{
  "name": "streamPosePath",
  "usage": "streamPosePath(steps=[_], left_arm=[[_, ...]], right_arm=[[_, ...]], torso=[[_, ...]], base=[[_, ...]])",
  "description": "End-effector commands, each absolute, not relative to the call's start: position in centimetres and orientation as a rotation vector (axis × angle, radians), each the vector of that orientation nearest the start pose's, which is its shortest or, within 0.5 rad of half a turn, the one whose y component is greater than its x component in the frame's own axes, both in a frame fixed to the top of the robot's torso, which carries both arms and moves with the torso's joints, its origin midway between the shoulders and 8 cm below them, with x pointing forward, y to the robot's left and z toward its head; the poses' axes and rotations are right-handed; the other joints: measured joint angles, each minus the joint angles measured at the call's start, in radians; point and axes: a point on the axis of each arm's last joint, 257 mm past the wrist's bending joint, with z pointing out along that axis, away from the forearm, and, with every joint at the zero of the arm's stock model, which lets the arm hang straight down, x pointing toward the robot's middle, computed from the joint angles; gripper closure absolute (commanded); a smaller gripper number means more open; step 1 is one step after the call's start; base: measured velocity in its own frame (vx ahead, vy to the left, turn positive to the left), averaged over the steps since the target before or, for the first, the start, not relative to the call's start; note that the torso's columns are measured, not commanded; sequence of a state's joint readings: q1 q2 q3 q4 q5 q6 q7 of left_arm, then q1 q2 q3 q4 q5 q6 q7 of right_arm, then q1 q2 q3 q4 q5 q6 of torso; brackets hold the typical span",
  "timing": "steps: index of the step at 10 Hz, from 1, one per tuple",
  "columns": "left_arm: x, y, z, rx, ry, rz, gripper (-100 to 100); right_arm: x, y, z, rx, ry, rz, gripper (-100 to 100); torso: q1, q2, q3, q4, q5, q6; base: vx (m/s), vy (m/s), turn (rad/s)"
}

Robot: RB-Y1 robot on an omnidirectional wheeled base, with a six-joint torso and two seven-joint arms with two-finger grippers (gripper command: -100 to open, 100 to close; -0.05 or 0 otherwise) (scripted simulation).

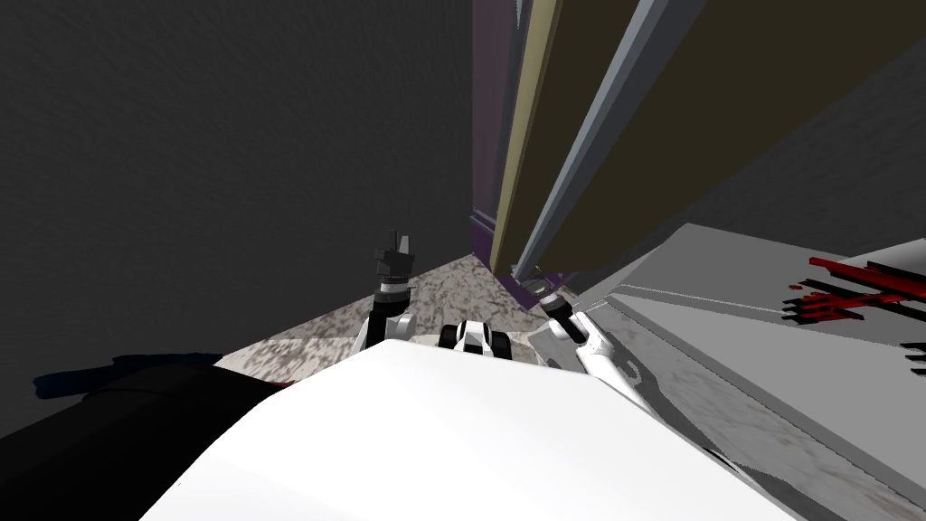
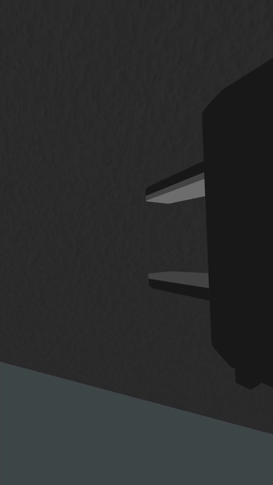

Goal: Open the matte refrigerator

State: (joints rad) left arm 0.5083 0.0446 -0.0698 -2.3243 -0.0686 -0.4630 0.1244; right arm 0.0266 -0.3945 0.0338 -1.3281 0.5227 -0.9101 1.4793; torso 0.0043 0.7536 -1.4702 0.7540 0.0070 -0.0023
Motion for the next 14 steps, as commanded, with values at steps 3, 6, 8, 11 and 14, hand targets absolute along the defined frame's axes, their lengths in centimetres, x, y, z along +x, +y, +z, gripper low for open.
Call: streamPosePath(steps=[3, 6, 8, 11, 14], left_arm=[[34.5, 24.4, 3.2, -0.644, 0.663, -1.442, 0], [34.5, 24.4, 3.2, -0.644, 0.663, -1.442, 0], [34.5, 24.4, 3.2, -0.644, 0.663, -1.442, 0], [34.5, 24.4, 3.2, -0.644, 0.663, -1.442, 0], [34.5, 24.4, 3.2, -0.644, 0.663, -1.442, 0]], right_arm=[[47.3, -20.9, -16.2, -0.853, 0.891, -0.17, -100], [47.8, -21.2, -15.6, -0.852, 0.891, -0.171, -100], [47.8, -21.2, -15.6, -0.852, 0.891, -0.171, -100], [47.8, -21.2, -15.6, -0.852, 0.891, -0.171, -100], [47.8, -21.2, -15.6, -0.852, 0.891, -0.171, -100]], torso=[[0.001, 0.0, -0.003, 0.006, 0.003, 0.0], [0.003, 0.002, -0.002, 0.008, 0.003, -0.001], [0.003, 0.002, -0.001, 0.008, 0.003, -0.002], [0.003, 0.003, -0.002, 0.01, 0.004, -0.002], [0.001, 0.002, -0.002, 0.01, 0.004, -0.001]], base=[[-0.043, 0.016, 0.005], [-0.012, 0.006, -0.004], [-0.012, 0.011, 0.005], [0.003, -0.003, -0.001], [-0.002, 0.001, -0.002]])
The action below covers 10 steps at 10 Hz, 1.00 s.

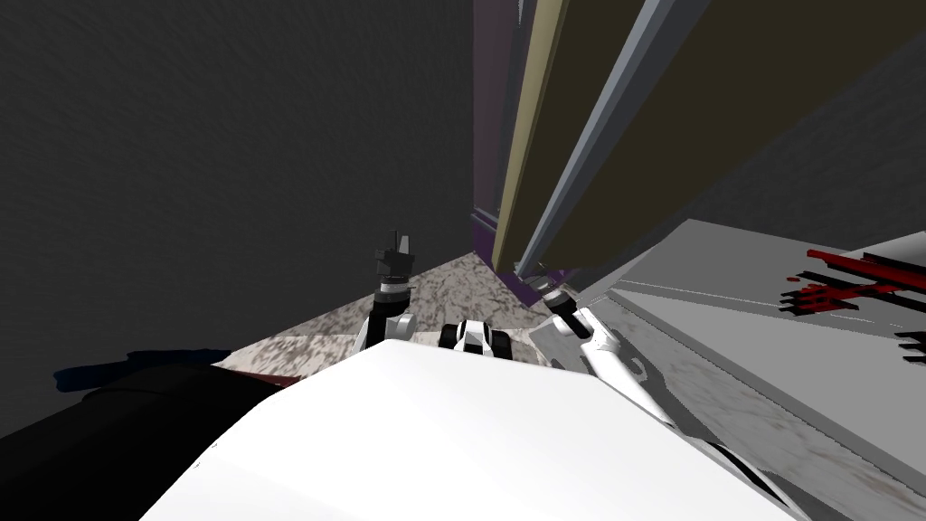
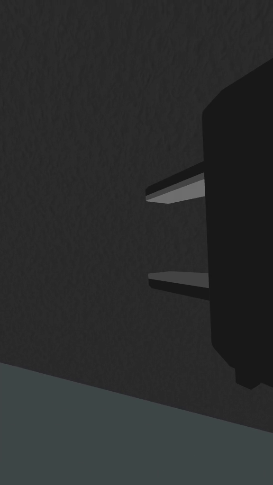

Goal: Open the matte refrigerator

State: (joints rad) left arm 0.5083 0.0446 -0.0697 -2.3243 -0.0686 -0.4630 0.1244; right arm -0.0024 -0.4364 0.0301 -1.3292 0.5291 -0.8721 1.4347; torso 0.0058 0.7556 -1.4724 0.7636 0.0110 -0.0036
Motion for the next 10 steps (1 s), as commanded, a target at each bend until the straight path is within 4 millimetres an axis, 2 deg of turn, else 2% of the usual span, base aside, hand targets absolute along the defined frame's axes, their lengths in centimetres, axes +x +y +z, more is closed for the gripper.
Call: streamPosePath(steps=[1, 4, 10], left_arm=[[34.5, 24.4, 3.2, -0.644, 0.663, -1.442, 0], [34.5, 24.4, 3.2, -0.644, 0.663, -1.442, 0], [34.5, 24.4, 3.2, -0.644, 0.663, -1.442, 0]], right_arm=[[48.0, -22.4, -17.8, -0.88, 0.95, -0.184, -100], [49.2, -23.2, -16.2, -0.875, 0.952, -0.184, -100], [49.2, -23.2, -16.2, -0.875, 0.952, -0.184, -100]], torso=[[0.0, -0.001, 0.001, -0.002, -0.002, 0.0], [0.001, -0.003, 0.001, -0.008, -0.003, 0.002], [-0.001, -0.002, 0.002, -0.004, -0.002, 0.002]], base=[[-0.031, 0.015, 0.004], [-0.059, 0.024, 0.012], [-0.007, 0.003, 0.0]])
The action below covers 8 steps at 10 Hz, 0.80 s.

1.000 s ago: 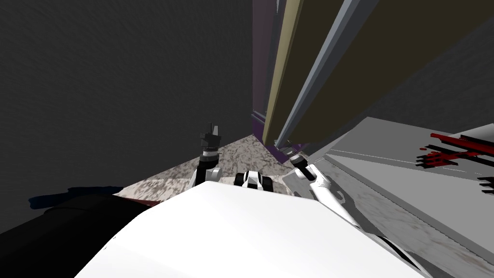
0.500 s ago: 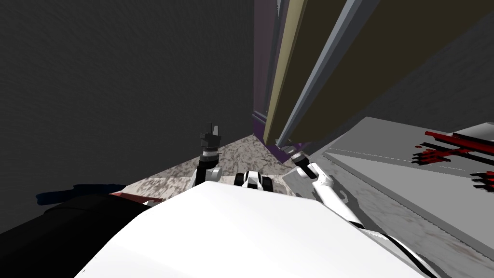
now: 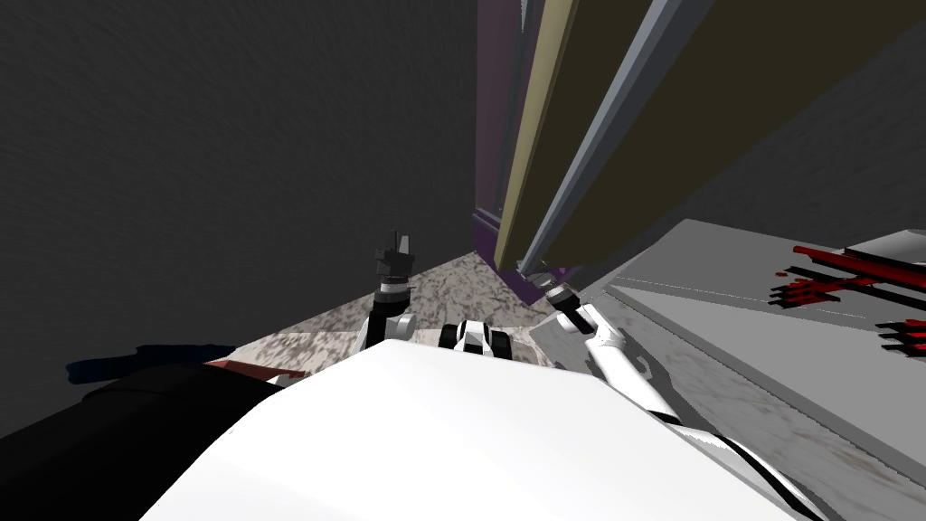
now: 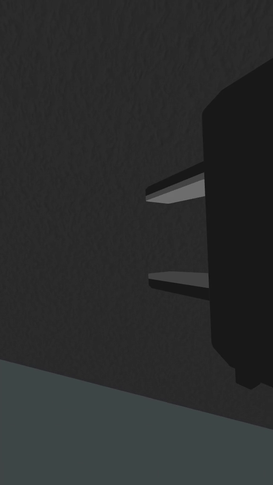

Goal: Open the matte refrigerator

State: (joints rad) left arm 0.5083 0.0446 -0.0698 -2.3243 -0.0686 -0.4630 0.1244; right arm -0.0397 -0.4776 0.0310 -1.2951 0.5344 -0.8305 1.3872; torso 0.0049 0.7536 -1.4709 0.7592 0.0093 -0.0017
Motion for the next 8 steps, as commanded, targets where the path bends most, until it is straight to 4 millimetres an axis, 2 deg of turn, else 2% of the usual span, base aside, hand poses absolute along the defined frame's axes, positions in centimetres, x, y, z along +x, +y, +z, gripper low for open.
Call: streamPosePath(steps=[1, 8], left_arm=[[34.47, 24.37, 3.22, -0.644, 0.663, -1.442, 0], [34.47, 24.37, 3.22, -0.644, 0.663, -1.442, 0]], right_arm=[[49.54, -23.51, -15.68, -0.873, 0.953, -0.185, -100], [49.9, -23.79, -15.13, -0.87, 0.953, -0.185, -100]], torso=[[0.0, 0.0, 0.0, 0.001, 0.001, 0.0], [0.0, 0.002, -0.002, 0.005, 0.003, -0.001]], base=[[-0.02, 0.011, 0.003], [-0.012, 0.005, 0.001]])
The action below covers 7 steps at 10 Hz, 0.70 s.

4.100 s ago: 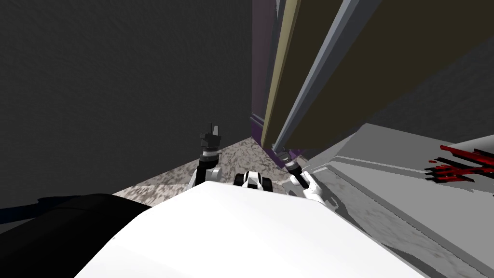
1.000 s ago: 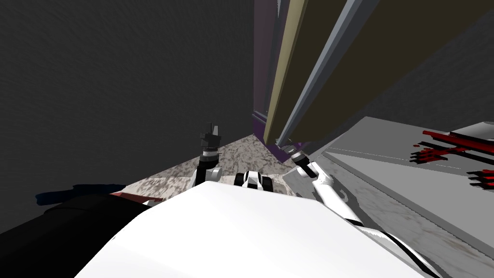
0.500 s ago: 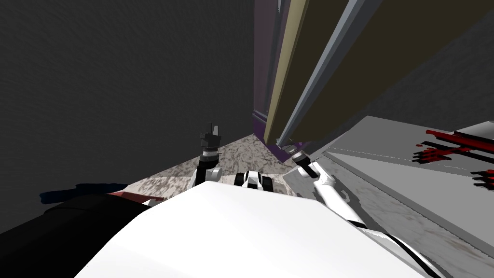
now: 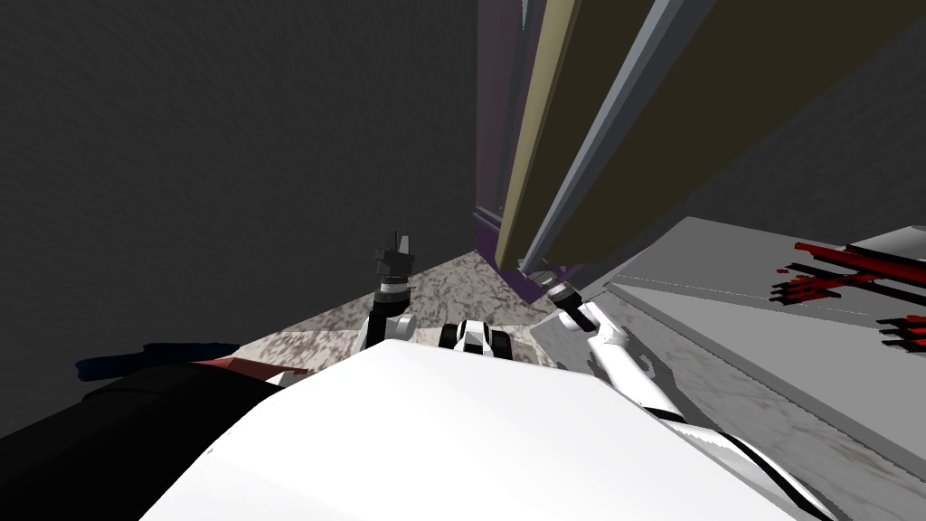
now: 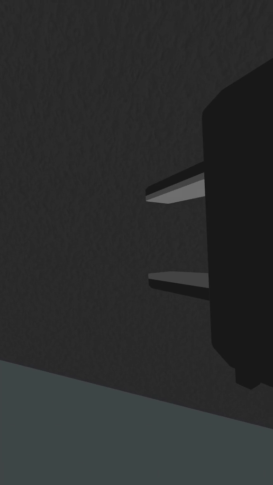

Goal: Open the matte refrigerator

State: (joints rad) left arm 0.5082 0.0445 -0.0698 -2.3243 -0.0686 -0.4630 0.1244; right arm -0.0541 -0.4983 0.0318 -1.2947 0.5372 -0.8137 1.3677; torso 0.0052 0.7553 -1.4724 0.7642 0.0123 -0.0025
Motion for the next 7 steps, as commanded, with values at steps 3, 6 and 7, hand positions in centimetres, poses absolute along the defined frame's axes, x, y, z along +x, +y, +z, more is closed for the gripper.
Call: streamPosePath(steps=[3, 6, 7], left_arm=[[34.5, 24.4, 3.2, -0.644, 0.663, -1.442, 0], [34.5, 24.4, 3.2, -0.644, 0.663, -1.442, 0], [34.5, 24.4, 3.2, -0.644, 0.663, -1.442, 0]], right_arm=[[49.9, -23.8, -15.2, -0.87, 0.954, -0.185, -100], [49.9, -23.8, -15.1, -0.87, 0.953, -0.185, -100], [50.0, -24.9, -17.6, -0.899, 1.017, -0.197, -100]], torso=[[0.003, 0.005, 0.001, 0.003, 0.001, -0.001], [0.0, 0.001, 0.001, 0.001, -0.001, -0.002], [-0.001, 0.0, 0.002, -0.001, -0.002, -0.001]], base=[[0.002, 0.0, -0.002], [-0.003, 0.0, 0.002], [-0.028, 0.023, 0.016]])
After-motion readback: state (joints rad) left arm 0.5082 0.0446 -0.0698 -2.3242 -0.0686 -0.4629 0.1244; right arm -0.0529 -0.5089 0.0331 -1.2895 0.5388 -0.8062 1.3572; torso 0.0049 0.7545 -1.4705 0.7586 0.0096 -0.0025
